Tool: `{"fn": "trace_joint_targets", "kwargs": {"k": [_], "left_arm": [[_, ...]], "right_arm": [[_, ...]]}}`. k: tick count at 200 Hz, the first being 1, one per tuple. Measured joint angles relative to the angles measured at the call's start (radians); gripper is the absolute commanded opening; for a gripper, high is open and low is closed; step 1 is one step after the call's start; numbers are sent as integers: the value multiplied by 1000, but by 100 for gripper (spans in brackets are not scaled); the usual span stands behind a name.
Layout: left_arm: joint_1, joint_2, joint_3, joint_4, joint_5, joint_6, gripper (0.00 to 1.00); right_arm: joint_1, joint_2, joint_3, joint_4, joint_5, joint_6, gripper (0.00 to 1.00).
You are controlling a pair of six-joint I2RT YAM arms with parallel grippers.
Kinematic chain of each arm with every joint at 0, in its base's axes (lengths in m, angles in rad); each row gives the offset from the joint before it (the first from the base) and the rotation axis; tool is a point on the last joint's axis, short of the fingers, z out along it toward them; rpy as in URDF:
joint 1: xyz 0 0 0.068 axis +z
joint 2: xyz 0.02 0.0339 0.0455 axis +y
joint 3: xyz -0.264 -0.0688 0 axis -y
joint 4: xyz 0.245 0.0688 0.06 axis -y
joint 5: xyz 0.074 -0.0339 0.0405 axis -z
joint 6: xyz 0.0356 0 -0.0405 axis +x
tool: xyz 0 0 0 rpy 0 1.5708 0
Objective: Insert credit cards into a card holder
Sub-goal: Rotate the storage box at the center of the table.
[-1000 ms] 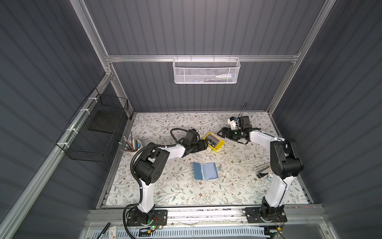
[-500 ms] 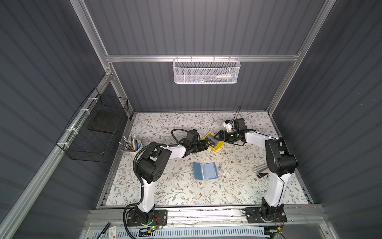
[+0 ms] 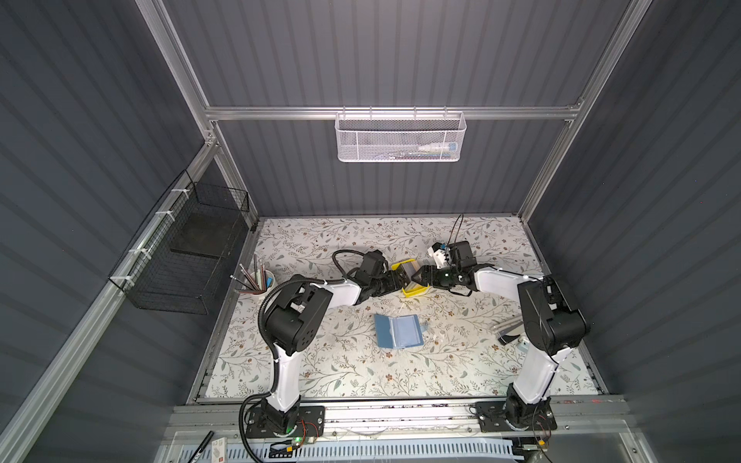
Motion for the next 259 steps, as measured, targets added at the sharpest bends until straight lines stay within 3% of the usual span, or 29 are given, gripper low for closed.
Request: {"fn": "trace_joint_targets", "kwargs": {"k": [95,167,259], "left_arm": [[0,-74,-114,8,10,-19,43],[0,-125,-137,-13,6,-8,44],[0,-64,99,-240,-53,55,33]], "right_arm": [[64,-63,-86,50,57,34,72],[79,-146,-156,52,144,81,72],[85,-401,-289,6,255,168,70]]}}
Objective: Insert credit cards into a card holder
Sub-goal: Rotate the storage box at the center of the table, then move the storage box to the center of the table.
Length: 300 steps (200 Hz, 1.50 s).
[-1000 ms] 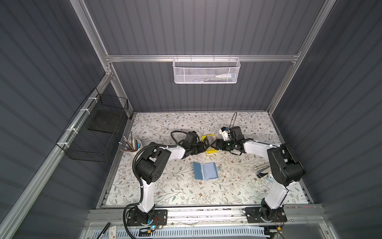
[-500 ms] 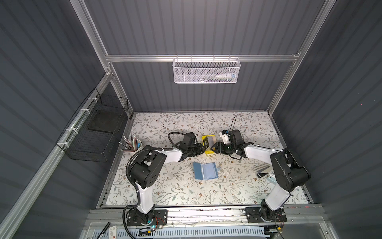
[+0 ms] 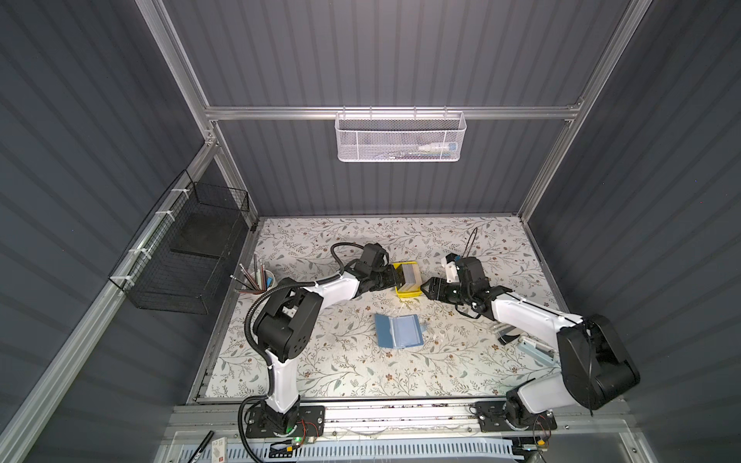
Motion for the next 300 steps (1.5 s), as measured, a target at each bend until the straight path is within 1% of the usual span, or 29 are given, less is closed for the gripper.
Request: {"fn": "trace_joint_targets", "kwargs": {"k": [35,54,63,73,89,109,120,141,149,159,189,228,249,270,300], "left_arm": [[0,47,37,-66,-13,7,29],[0,68,53,-88,-14,8,25],[0,77,63,-92,-12,8,20],[0,82,71,-94,-12,8,18],[0,82,76,-100,-13,10,17],[0,82,77,-109,-21,10,13],[0,82,77,-114,-33,10,10],[0,72,73,-132,-64,10,9],[0,64,66,-140,-75,10,7],[-1,53,58,-151,-90,10,6],[-17,9,23,-193,-147,10,6],[-63,-64,-63,-211,-214,-28,10],[-93,-97,-108,-202,-230,-69,12],[-117,-101,-126,-182,-235,-105,17],[-132,-101,-128,-167,-238,-134,18]], "right_arm": [[23,-91,-16,-34,30,0,71],[30,-118,-31,-42,40,0,71],[32,-123,-37,-44,45,0,71],[33,-126,-44,-50,49,0,71],[37,-127,-53,-60,59,0,71],[45,-129,-57,-72,68,0,71],[54,-129,-57,-76,72,-1,71],[76,-130,-57,-84,88,-3,72],[85,-130,-57,-87,95,-5,72],[96,-130,-57,-92,103,-6,72],[119,-126,-57,-109,125,-9,72],[129,-107,-47,-148,146,-8,73],[130,-106,-40,-161,147,-5,73],[134,-106,-30,-166,149,-4,74],[137,-106,-28,-174,150,-4,74]]}}
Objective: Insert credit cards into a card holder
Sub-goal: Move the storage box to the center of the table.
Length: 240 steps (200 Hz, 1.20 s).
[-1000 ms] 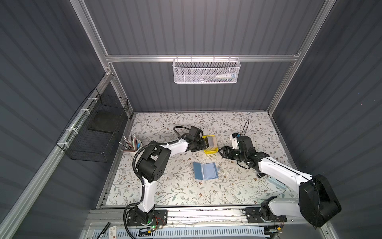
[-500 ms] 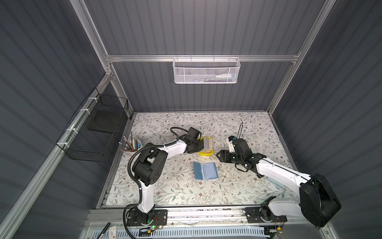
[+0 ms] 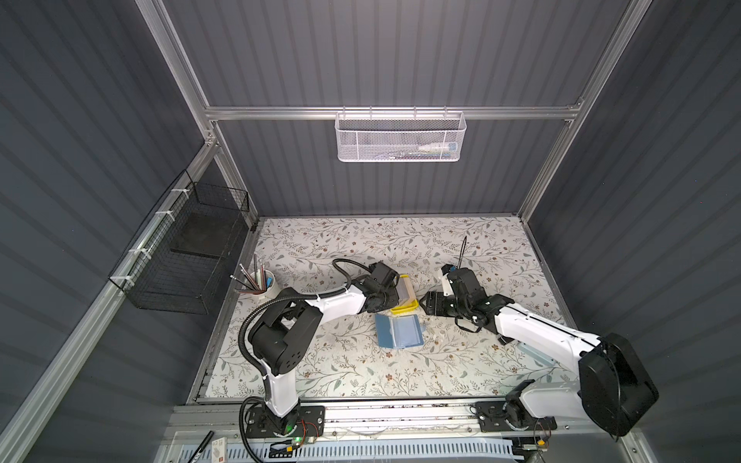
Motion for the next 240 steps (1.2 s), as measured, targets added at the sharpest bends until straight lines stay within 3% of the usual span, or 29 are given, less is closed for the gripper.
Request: {"fn": "trace_joint_targets", "kwargs": {"k": [29,240], "left_arm": [[-1,0,1,2,-6,-3,14],[15,32,57,-3,-78,-19,6]], "right_arm": [[2,0,0,-6,1,0,74],[16,47,41,-35,33,-8,74]]}}
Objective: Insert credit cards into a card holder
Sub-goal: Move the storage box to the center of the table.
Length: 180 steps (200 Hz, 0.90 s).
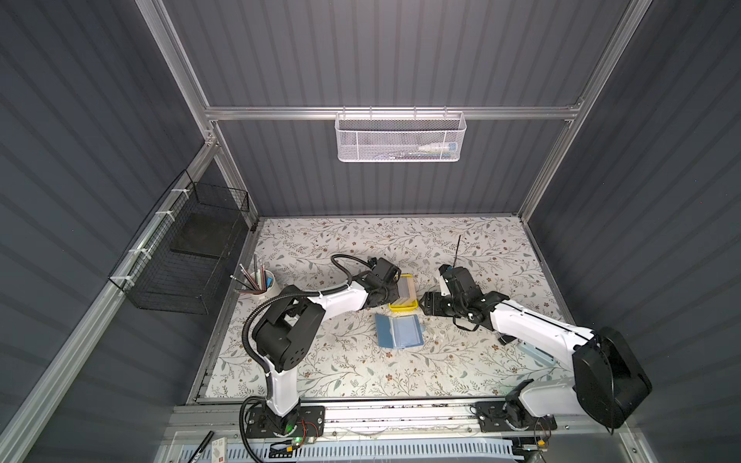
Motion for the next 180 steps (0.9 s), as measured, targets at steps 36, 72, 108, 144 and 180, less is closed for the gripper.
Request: {"fn": "trace_joint_targets", "kwargs": {"k": [36,72,108,144,180], "left_arm": [[6,0,0,7,-14,-7,5],[18,1,0,13,-25,-16,8],[24,3,0,36,-23,-24,26],[41,-8,-17,60,11,-16,28],[106,-61,-47,51,101,50,27]], "right_arm": [[3,0,5,2,0,0,74],[3,1,5,4,0,0,74],[3,18,25,5,-1,-2,76],[3,69,92,-8,-8,-19,82],[3,166,218,-31,-6,-40,91]]}}
